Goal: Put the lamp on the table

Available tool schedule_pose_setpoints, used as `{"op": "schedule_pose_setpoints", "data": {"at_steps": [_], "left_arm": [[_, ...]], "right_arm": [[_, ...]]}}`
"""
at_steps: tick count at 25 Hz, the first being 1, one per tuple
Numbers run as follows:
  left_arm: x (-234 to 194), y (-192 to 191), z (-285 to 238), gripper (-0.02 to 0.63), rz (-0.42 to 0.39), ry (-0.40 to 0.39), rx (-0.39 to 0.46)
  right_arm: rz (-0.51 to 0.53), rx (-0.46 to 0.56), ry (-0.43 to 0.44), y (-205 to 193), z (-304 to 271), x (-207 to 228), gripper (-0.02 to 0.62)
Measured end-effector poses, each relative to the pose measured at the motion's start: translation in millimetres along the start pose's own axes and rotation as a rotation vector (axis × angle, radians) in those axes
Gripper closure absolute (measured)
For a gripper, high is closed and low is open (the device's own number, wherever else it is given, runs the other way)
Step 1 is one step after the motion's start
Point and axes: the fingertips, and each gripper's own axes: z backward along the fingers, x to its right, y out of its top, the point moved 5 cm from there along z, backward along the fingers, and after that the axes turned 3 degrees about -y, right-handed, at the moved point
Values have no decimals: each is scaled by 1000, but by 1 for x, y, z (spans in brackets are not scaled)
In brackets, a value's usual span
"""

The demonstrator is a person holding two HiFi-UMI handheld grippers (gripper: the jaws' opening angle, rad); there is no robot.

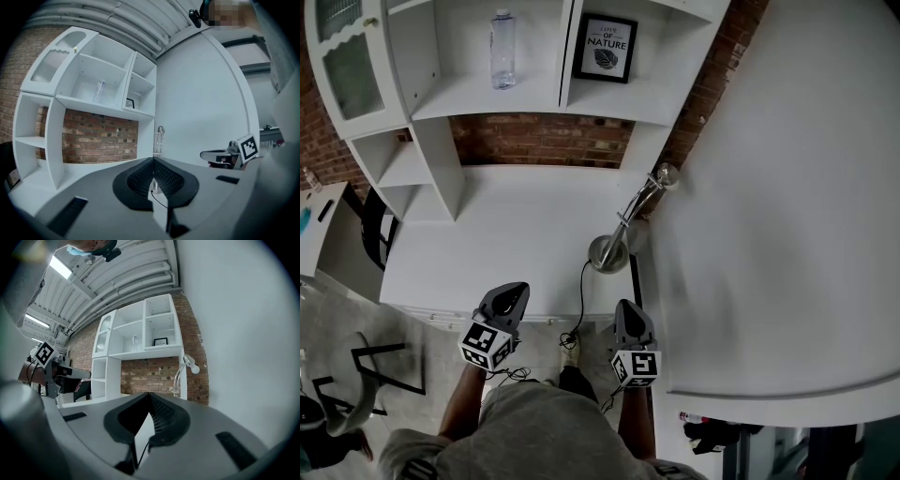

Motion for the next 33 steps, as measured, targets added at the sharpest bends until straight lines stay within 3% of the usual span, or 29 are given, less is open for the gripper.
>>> {"op": "schedule_pose_setpoints", "data": {"at_steps": [33], "left_arm": [[-9,-3,0,601,-2,-8,-12]], "right_arm": [[-8,-9,20,0,-6,-9,572]]}}
